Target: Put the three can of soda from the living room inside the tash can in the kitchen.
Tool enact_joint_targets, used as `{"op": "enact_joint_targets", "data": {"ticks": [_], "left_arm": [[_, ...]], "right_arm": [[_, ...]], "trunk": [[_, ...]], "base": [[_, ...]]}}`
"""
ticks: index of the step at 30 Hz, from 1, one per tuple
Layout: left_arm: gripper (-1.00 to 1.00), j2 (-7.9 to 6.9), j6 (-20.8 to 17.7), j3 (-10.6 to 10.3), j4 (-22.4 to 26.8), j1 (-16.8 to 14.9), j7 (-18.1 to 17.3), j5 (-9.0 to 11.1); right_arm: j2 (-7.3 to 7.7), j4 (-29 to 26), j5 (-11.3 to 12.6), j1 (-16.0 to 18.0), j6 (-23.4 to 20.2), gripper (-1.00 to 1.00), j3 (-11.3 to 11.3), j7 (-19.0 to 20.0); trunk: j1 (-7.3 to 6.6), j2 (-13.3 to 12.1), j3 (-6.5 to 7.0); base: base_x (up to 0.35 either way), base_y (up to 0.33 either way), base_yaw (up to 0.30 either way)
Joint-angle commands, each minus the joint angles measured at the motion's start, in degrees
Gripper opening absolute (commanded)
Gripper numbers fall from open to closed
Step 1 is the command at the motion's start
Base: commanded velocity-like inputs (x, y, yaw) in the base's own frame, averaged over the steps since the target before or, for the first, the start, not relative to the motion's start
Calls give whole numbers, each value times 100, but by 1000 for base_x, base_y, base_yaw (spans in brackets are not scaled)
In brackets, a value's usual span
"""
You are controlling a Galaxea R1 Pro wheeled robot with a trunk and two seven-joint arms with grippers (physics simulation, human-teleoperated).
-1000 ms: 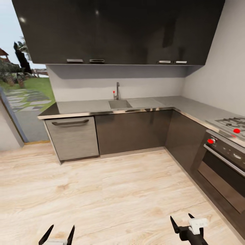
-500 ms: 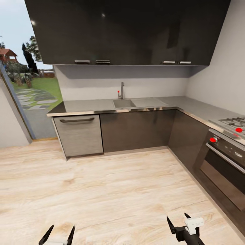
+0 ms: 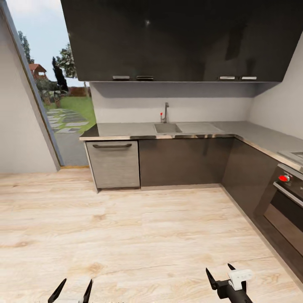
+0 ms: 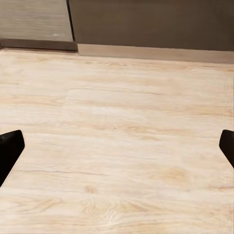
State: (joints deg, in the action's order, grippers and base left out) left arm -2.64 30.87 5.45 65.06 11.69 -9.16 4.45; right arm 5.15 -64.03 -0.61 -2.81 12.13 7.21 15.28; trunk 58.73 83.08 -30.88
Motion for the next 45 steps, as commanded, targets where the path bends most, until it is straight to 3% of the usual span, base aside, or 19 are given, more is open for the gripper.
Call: {"op": "enact_joint_targets", "data": {"ticks": [1,33,45], "left_arm": [[100,2,-8,0,1,0,0,1],[100,4,-41,0,31,0,-2,-6],[100,0,-26,0,39,0,-7,6]], "right_arm": [[1,1,0,2,0,100,0,0],[-5,4,0,0,0,100,0,2],[-4,45,0,1,0,100,0,-3]], "trunk": [[0,0,3],[0,0,84],[0,0,114]], "base": [[3,0,245],[290,0,246],[-154,73,246]]}}
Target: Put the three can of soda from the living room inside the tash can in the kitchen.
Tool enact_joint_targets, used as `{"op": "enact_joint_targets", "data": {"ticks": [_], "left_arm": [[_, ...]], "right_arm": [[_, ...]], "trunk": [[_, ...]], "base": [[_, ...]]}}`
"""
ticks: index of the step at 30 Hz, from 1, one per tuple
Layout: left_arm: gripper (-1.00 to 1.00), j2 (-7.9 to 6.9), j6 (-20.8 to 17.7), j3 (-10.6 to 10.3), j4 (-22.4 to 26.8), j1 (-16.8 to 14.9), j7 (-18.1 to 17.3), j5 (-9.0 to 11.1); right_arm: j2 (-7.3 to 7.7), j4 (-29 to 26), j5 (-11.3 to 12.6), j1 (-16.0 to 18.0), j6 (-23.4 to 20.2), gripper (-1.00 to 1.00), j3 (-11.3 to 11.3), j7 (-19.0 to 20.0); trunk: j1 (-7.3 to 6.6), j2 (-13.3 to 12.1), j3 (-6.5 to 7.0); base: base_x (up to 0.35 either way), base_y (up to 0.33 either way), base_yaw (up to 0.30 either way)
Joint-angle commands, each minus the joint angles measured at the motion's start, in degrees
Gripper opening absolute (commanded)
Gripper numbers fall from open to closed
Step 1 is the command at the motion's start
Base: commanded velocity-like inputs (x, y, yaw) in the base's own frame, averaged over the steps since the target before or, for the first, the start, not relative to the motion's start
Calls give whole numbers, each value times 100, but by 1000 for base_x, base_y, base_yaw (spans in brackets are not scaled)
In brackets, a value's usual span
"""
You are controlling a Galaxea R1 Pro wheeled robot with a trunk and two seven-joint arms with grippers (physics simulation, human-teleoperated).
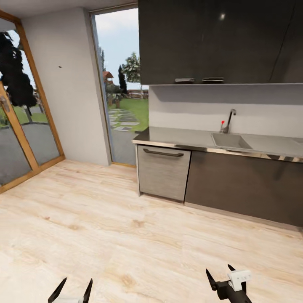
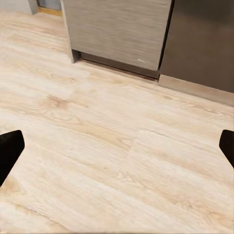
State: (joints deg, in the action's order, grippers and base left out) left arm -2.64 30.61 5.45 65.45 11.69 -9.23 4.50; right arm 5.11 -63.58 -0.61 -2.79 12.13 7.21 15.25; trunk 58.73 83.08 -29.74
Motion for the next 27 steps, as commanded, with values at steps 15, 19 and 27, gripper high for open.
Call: {"op": "enact_joint_targets", "data": {"ticks": [15,19,27], "left_arm": [[100,0,3,4,11,9,3,4],[100,0,-1,1,5,6,2,5],[100,0,-2,0,3,2,4,6]], "right_arm": [[1,12,0,-1,0,100,0,4],[2,12,1,-2,0,100,0,4],[1,14,1,2,0,100,0,4]], "trunk": [[0,0,36],[0,0,39],[0,0,40]], "base": [[-39,69,236],[252,56,90],[306,13,21]]}}
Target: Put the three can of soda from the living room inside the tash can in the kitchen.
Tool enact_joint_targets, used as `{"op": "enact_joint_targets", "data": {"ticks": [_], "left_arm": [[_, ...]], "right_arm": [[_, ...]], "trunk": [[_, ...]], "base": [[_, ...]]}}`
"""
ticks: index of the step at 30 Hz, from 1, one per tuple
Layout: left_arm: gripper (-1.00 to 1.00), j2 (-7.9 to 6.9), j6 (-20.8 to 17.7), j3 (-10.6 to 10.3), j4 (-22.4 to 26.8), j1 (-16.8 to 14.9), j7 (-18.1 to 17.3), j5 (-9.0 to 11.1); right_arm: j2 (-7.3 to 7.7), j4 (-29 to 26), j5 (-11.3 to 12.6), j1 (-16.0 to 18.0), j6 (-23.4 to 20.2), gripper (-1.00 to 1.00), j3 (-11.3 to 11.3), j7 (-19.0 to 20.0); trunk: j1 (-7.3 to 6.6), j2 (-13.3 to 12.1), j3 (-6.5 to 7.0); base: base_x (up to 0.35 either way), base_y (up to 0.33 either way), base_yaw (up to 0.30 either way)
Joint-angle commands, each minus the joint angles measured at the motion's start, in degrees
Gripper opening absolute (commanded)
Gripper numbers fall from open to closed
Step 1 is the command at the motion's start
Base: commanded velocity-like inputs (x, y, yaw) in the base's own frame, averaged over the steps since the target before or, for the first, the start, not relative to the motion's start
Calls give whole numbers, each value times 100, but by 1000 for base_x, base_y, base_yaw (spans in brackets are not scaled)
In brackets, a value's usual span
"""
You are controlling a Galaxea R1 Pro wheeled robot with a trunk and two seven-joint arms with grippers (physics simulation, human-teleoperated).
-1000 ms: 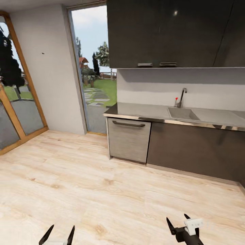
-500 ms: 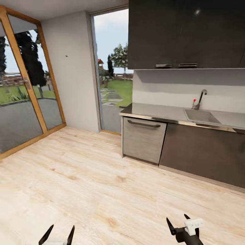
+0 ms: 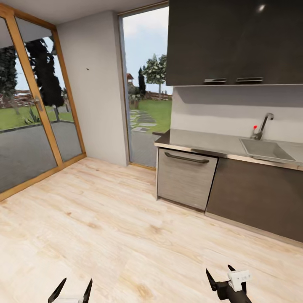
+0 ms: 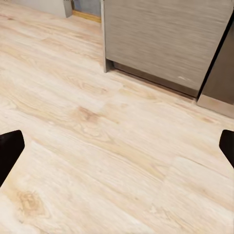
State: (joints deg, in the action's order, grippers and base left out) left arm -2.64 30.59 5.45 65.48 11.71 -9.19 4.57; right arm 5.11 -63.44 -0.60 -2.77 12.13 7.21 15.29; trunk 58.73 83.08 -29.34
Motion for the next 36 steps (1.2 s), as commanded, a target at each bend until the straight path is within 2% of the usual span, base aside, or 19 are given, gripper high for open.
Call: {"op": "enact_joint_targets", "data": {"ticks": [1,6,12,36], "left_arm": [[100,0,0,0,0,-1,0,0],[100,0,1,1,-2,-2,0,0],[100,0,8,0,-1,-1,-1,-1],[100,0,8,0,8,4,-4,-8]], "right_arm": [[3,3,0,-1,0,100,0,0],[-1,37,-1,-2,0,100,-27,0],[5,115,-1,-2,0,100,-188,-8],[7,127,-1,-2,0,100,-211,-9]], "trunk": [[0,0,0],[0,0,0],[0,0,0],[0,0,0]], "base": [[319,3,15],[322,1,122],[323,0,223],[323,0,252]]}}
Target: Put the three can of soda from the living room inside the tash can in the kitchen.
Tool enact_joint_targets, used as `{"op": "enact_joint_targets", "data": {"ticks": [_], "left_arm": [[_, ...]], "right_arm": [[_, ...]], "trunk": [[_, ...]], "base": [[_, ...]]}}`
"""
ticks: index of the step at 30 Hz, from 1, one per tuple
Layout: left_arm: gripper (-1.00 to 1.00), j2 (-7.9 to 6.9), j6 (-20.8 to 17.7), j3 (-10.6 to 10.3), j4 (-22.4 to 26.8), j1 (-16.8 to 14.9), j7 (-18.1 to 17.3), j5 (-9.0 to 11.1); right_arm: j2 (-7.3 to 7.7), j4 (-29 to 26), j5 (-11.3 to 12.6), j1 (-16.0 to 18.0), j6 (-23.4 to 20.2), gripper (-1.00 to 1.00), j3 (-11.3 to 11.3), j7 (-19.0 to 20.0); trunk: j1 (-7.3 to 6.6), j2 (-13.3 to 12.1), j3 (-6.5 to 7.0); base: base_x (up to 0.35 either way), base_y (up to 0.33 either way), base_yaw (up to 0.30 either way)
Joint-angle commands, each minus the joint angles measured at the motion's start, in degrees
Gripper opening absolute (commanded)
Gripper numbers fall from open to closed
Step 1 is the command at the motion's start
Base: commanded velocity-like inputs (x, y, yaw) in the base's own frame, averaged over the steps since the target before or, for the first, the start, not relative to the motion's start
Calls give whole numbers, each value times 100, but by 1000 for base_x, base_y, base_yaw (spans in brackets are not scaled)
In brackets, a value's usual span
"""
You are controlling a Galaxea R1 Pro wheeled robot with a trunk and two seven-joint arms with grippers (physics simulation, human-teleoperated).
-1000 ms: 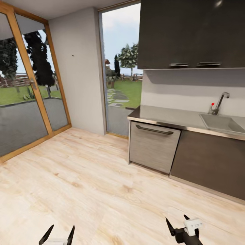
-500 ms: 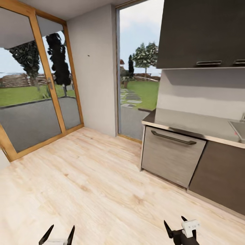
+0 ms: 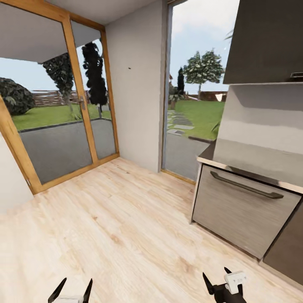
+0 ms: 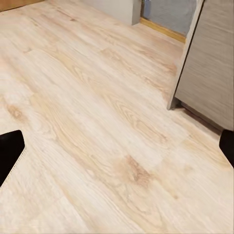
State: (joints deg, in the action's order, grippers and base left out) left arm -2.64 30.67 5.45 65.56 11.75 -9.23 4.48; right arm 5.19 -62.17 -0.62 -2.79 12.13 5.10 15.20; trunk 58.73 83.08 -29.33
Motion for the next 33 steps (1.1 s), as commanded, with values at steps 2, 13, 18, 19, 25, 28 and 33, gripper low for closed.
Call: {"op": "enact_joint_targets", "data": {"ticks": [2,13,18,19,25,28,33], "left_arm": [[100,0,0,0,0,-3,0,0],[100,0,0,0,0,2,0,0],[100,0,0,0,0,1,0,0],[100,0,0,0,0,2,0,0],[100,0,0,0,0,3,0,0],[100,0,0,0,0,3,0,0],[100,0,0,0,0,2,0,0]], "right_arm": [[0,2,0,-1,0,100,0,0],[-1,2,0,0,0,100,-6,0],[0,3,0,1,0,100,-3,0],[0,3,0,0,0,100,-5,-2],[-3,3,0,0,0,100,-7,-3],[-2,3,0,0,0,100,-8,-6],[-1,3,0,1,0,100,-9,-2]], "trunk": [[0,0,0],[0,0,0],[0,0,0],[0,0,0],[0,0,0],[0,0,0],[0,0,0]], "base": [[323,0,254],[323,0,254],[290,76,254],[271,127,254],[261,161,254],[253,192,254],[252,197,254]]}}
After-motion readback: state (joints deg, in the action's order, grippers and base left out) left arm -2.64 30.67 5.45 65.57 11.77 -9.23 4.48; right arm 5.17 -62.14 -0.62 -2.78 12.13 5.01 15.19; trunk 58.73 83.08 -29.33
